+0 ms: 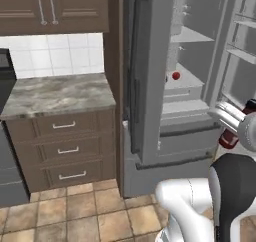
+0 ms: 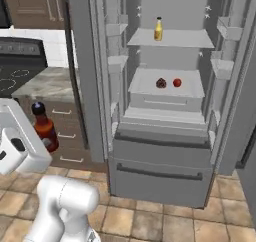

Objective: Place the condiment bottle and mustard from the counter to the top shelf of the fridge. If the existing items in the fridge are on the top shelf, move them to other shelves.

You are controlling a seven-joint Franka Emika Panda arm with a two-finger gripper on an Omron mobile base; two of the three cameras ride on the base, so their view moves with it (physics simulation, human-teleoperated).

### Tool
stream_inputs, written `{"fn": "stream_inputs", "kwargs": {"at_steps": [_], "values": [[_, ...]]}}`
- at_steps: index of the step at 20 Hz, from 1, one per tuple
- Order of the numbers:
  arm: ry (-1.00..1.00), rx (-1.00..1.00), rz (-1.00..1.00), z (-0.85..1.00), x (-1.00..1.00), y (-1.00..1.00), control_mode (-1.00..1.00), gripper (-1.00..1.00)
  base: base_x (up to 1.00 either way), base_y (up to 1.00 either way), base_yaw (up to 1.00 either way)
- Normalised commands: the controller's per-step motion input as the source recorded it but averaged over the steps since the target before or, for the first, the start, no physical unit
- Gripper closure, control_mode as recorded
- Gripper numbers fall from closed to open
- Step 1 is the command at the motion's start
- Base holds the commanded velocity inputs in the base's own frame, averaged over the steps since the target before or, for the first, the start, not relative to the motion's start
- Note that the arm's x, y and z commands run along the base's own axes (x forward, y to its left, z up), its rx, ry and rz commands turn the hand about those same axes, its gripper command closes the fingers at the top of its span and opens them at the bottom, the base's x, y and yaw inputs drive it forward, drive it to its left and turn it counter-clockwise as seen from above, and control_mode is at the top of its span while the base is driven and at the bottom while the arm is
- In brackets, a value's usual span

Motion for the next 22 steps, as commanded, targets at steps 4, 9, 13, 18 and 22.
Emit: {"fn": "stream_inputs", "kwargs": {"at_steps": [4,9,13,18,22], "values": [[0.00,0.00,0.00,0.00,0.00,0.00,1.00,1.00,0.78,-0.90,0.49],[0.00,0.00,0.00,0.00,0.00,0.00,1.00,1.00,0.66,-1.00,0.19],[0.00,0.00,0.00,0.00,0.00,0.00,1.00,1.00,0.39,-0.25,0.09],[0.00,0.00,0.00,0.00,0.00,0.00,1.00,1.00,0.68,-0.13,0.18],[0.00,0.00,0.00,0.00,0.00,0.00,1.00,1.00,0.49,-0.54,0.04]]}}
